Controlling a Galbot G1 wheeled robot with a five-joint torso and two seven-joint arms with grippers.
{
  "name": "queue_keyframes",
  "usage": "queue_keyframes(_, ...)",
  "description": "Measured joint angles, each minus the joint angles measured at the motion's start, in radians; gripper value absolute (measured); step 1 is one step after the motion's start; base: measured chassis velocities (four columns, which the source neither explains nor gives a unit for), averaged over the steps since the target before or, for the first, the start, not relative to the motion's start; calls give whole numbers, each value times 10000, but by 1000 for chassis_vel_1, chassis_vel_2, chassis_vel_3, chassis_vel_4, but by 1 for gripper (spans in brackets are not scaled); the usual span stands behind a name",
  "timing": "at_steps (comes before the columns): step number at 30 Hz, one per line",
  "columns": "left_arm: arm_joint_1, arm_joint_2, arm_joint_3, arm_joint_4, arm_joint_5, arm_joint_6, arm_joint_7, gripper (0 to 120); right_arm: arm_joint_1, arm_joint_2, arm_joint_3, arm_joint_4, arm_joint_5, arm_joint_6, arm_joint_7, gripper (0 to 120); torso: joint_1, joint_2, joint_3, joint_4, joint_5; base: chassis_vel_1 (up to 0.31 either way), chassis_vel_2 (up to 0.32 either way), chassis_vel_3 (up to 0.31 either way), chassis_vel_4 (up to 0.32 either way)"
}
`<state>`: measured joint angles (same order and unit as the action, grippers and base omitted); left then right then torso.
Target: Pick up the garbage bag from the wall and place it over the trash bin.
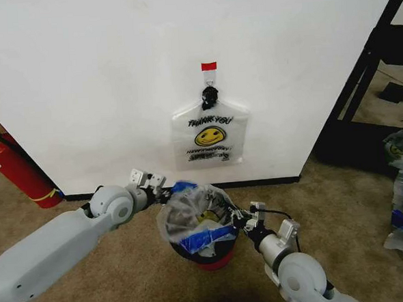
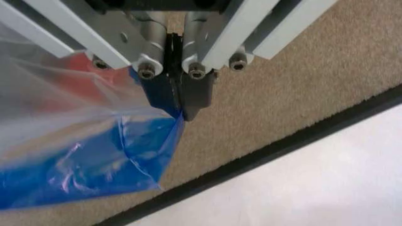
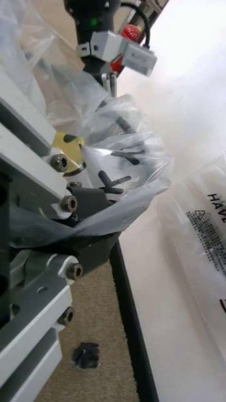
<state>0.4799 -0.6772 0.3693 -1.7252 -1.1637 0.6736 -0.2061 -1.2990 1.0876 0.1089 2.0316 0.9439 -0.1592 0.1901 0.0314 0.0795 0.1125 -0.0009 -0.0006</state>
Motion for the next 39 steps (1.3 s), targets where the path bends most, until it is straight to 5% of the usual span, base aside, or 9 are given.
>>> queue_keyframes(15, 1289, 527, -1203, -570, -23, 22, 352, 0, 265, 195, 389, 49, 401, 243, 310, 2, 0, 0, -1, -3, -4, 0, 0, 0, 0)
queue_keyframes(39, 1335, 555, -1272, -593, -21, 45, 352, 0, 291, 226, 420, 29, 428, 274, 361, 2, 1, 1, -1, -6, -3, 0, 0, 0, 0)
